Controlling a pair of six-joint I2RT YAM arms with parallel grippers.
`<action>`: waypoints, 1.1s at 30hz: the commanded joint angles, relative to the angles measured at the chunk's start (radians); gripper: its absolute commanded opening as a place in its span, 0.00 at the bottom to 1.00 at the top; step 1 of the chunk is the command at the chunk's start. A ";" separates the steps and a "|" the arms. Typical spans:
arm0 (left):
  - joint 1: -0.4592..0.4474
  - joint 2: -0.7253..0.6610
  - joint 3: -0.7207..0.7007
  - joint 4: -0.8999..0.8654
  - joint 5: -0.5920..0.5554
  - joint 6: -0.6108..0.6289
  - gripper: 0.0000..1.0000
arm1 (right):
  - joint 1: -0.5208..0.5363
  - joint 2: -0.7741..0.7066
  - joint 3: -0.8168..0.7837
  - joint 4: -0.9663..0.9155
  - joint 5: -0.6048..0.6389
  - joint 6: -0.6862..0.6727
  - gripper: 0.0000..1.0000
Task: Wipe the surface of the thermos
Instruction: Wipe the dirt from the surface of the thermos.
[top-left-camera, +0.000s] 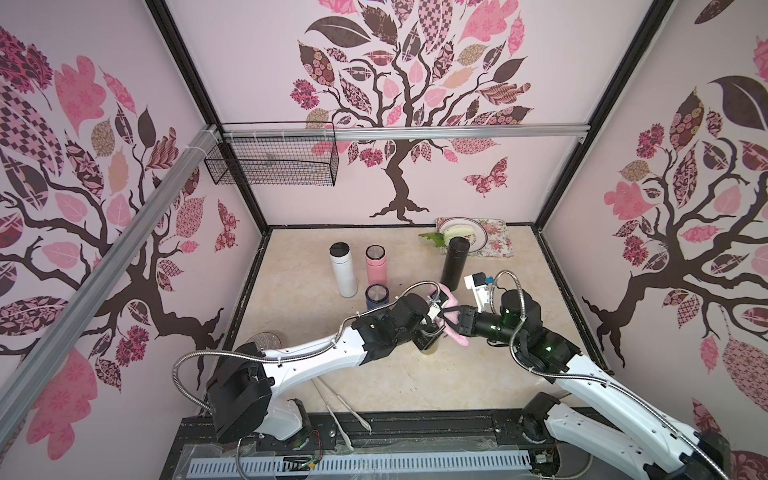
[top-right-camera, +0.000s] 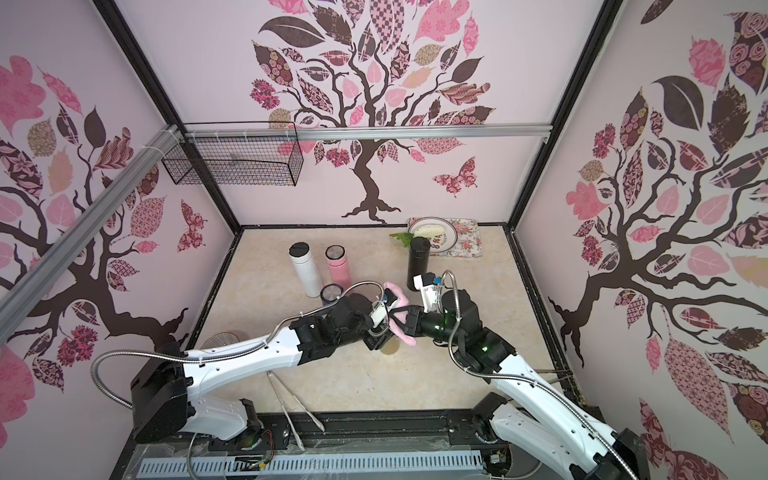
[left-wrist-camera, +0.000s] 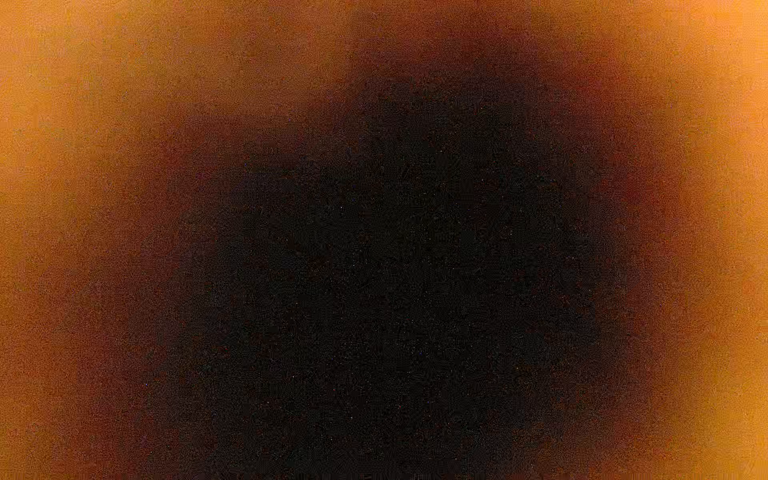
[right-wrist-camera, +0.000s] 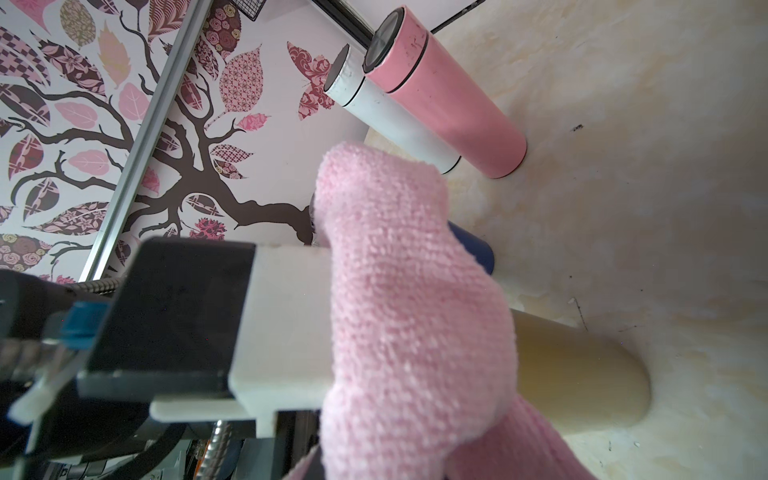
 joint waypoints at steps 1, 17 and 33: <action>-0.011 0.004 -0.020 0.042 0.019 0.020 0.71 | -0.004 0.051 0.028 -0.009 -0.043 -0.009 0.00; -0.010 -0.001 -0.129 0.153 0.010 -0.039 0.65 | -0.086 0.068 0.047 -0.005 -0.079 0.040 0.00; -0.017 0.046 -0.115 0.217 0.061 -0.064 0.00 | -0.088 0.221 0.078 0.226 -0.177 0.172 0.00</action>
